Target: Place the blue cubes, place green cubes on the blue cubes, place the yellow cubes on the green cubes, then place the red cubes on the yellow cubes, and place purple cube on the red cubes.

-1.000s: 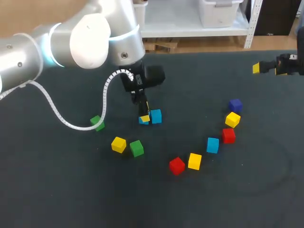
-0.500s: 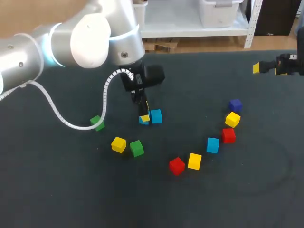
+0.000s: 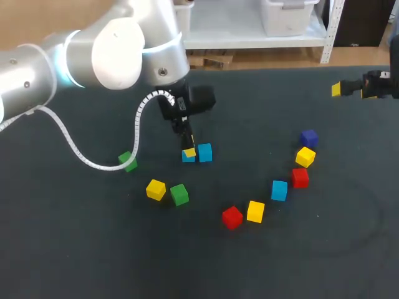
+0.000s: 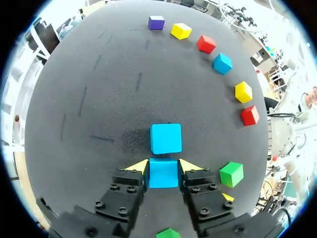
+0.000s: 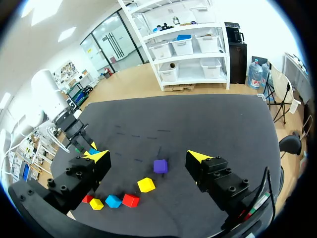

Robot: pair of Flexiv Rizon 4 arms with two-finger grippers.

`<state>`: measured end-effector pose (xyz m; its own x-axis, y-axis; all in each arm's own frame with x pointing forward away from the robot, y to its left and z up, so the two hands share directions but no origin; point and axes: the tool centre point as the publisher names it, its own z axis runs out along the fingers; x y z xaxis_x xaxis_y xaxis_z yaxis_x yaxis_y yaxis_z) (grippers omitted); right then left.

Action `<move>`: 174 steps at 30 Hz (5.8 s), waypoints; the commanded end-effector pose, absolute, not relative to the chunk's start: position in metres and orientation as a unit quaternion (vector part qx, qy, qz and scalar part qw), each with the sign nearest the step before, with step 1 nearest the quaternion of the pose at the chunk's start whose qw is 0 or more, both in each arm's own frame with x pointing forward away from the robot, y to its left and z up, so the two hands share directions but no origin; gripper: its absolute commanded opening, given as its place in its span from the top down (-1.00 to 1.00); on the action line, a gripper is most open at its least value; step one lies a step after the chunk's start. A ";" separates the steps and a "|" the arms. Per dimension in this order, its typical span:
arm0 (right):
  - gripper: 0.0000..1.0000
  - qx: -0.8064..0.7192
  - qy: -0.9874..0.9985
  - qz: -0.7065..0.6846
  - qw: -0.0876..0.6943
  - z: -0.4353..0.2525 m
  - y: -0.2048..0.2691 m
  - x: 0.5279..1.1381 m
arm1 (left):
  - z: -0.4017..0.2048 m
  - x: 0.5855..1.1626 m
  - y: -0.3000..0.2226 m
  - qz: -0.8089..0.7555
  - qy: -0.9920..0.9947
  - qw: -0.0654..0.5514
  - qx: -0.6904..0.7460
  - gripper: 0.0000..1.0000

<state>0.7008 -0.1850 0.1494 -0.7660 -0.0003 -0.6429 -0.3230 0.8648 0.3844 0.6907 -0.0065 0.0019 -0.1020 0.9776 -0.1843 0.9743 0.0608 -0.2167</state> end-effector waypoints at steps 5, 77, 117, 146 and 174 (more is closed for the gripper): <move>-1.00 -0.088 0.908 0.243 0.330 0.150 -0.185 0.700 | 0.002 0.690 -0.006 0.144 -0.730 0.009 -0.668 0.21; -1.00 -0.088 0.908 0.243 0.330 0.150 -0.185 0.700 | -0.002 0.684 0.003 0.148 -0.762 0.013 -0.630 0.27; -1.00 -0.088 0.908 0.243 0.330 0.150 -0.185 0.700 | 0.032 0.687 0.018 0.158 -0.756 -0.019 -0.635 -1.00; -1.00 -0.088 0.908 0.243 0.330 0.150 -0.185 0.700 | 0.047 0.705 0.047 0.173 -0.734 -0.048 -0.655 -1.00; -1.00 -0.349 0.860 0.191 0.321 0.158 -0.156 0.719 | 0.047 0.705 0.047 0.173 -0.734 -0.048 -0.655 -1.00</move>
<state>0.7137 -0.1486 0.1524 -0.6474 -0.2821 -0.7080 -0.5515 0.8146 0.1797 0.7064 0.0461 0.0469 -0.1398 0.9455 -0.2941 0.9772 0.0839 -0.1949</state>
